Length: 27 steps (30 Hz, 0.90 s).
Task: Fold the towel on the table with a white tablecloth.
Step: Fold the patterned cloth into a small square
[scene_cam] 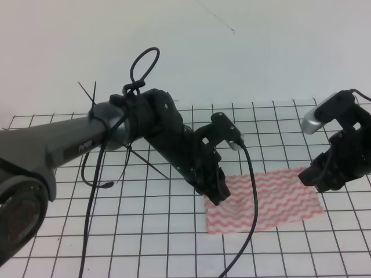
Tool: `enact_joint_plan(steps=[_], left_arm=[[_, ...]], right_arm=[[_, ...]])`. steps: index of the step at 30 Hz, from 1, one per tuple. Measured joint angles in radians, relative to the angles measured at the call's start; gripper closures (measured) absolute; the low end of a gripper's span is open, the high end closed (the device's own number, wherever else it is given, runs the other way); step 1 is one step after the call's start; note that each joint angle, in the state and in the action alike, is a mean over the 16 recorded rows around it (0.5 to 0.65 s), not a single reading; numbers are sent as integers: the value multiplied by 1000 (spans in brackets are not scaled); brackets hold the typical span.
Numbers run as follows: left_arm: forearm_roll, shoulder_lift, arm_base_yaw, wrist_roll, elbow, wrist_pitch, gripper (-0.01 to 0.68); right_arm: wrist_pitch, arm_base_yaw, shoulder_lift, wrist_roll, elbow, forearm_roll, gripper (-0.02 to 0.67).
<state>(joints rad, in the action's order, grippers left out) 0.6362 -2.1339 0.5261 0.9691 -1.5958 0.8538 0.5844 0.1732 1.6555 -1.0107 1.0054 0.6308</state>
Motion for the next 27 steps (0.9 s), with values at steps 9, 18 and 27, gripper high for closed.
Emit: enact_joint_plan(steps=[9,18,27], left_arm=[[-35,-1,0,-32,-17,-96,672],[-60,-1,0,-31,-17,-221,672],[-87,-20,0,-22,-17,-252,672]], right_arm=[[-1,0,-1,0,0,1,333],[-2,0,-1,0,0,1,333],[-2,0,-1,0,0,1,333]])
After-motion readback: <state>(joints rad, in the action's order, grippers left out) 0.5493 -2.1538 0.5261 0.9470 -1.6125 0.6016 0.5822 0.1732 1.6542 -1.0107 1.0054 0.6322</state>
